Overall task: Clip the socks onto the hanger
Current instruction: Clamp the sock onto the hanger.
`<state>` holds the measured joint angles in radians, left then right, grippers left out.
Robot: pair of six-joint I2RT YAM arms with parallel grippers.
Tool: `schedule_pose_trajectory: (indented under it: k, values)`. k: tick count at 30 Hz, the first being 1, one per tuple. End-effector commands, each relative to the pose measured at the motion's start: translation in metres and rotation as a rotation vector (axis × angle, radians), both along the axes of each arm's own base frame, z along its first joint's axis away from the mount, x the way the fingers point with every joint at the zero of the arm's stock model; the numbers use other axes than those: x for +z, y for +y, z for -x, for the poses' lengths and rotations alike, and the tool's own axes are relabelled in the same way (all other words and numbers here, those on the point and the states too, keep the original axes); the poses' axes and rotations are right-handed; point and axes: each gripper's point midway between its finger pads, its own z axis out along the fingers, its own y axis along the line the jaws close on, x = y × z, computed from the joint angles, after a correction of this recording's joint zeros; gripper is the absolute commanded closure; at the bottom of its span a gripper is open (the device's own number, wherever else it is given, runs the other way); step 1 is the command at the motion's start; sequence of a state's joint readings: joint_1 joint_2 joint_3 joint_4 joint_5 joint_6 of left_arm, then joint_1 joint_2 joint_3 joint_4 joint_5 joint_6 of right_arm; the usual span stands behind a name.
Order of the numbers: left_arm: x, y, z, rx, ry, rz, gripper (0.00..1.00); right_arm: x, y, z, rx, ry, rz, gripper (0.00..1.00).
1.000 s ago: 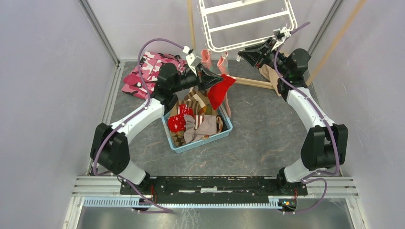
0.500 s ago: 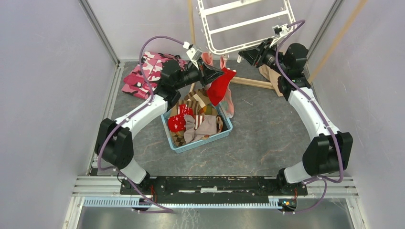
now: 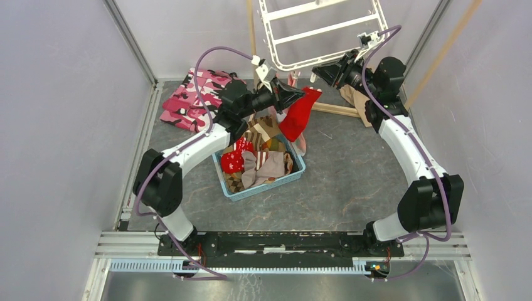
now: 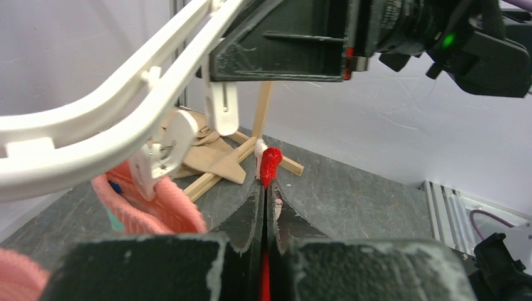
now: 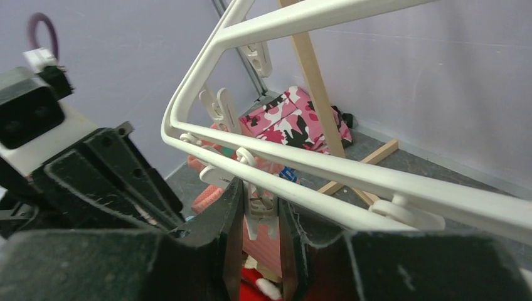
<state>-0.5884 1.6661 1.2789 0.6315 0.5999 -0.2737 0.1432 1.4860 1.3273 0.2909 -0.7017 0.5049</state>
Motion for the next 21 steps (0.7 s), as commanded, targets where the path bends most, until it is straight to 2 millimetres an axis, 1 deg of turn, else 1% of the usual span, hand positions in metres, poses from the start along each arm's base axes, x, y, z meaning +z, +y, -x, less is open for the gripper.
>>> schedule_pose_trajectory:
  k: [1, 4, 9, 12, 15, 21]
  values:
    - [0.021, -0.005, -0.012, -0.004, 0.047, 0.082, 0.98, 0.016, 0.011, 0.021, 0.094, -0.052, -0.016, 1.0]
    - [0.016, -0.004, -0.015, 0.009, 0.122, 0.113, 0.98, 0.016, 0.013, 0.023, 0.11, -0.055, -0.019, 1.0]
    - [0.019, -0.002, -0.025, 0.054, 0.183, 0.172, 0.98, 0.015, 0.015, 0.024, 0.13, -0.058, -0.028, 1.0]
    - [0.025, -0.003, -0.026, 0.05, 0.199, 0.207, 0.98, 0.014, 0.017, 0.023, 0.14, -0.057, -0.027, 1.0]
    - [0.027, -0.002, -0.03, 0.059, 0.236, 0.244, 0.98, 0.015, 0.018, 0.024, 0.148, -0.058, -0.034, 1.0]
    - [0.027, -0.001, -0.03, 0.051, 0.273, 0.286, 0.98, 0.017, 0.019, 0.025, 0.162, -0.068, -0.039, 1.0]
